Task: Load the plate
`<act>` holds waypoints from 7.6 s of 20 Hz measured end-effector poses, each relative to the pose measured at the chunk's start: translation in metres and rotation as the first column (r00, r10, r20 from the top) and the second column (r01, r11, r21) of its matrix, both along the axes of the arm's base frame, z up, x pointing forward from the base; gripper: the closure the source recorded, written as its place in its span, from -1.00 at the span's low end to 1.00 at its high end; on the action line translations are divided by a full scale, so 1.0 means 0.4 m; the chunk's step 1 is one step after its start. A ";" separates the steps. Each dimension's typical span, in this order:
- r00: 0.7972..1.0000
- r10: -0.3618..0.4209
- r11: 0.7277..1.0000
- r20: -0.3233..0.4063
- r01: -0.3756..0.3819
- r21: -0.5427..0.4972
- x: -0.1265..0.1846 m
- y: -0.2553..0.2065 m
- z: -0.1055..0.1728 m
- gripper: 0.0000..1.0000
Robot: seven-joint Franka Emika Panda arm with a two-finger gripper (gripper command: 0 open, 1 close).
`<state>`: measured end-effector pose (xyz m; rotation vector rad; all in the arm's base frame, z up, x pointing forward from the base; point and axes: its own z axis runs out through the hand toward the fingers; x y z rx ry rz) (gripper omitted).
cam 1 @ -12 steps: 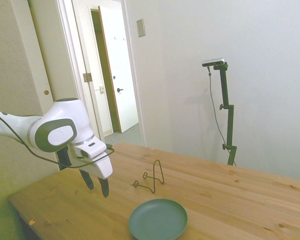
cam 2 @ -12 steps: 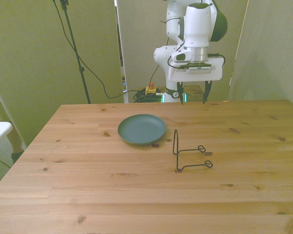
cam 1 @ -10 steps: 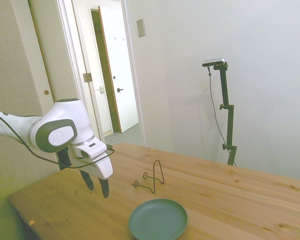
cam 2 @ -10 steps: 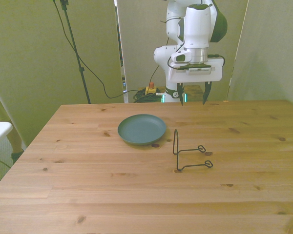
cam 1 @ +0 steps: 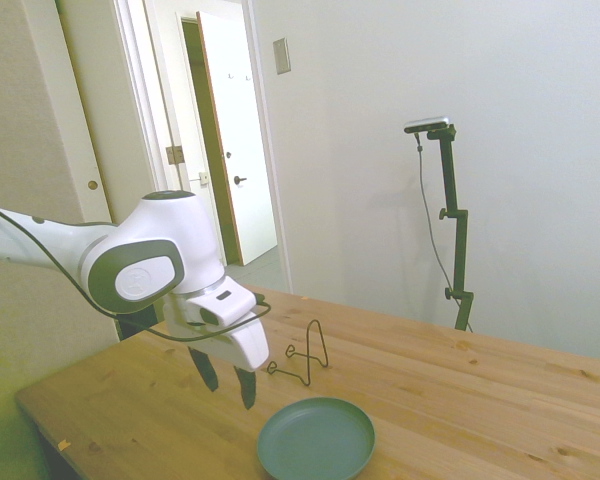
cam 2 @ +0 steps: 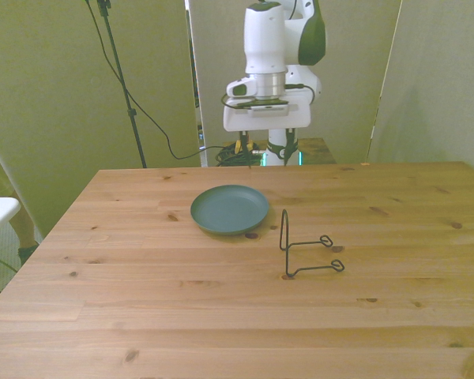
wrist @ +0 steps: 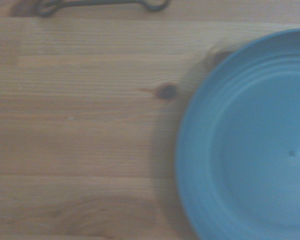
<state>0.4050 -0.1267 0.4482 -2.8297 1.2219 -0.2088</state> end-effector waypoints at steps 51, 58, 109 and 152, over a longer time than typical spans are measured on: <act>0.989 0.110 0.932 -0.099 -0.068 0.357 0.205 -0.489 -0.273 1.00; 0.992 0.101 0.933 -0.081 -0.066 0.354 0.210 -0.461 -0.266 1.00; 0.957 0.110 0.604 0.267 0.150 -0.783 0.413 0.501 0.128 1.00; 0.982 0.104 0.906 0.157 -0.028 -0.423 0.282 0.486 0.276 -1.00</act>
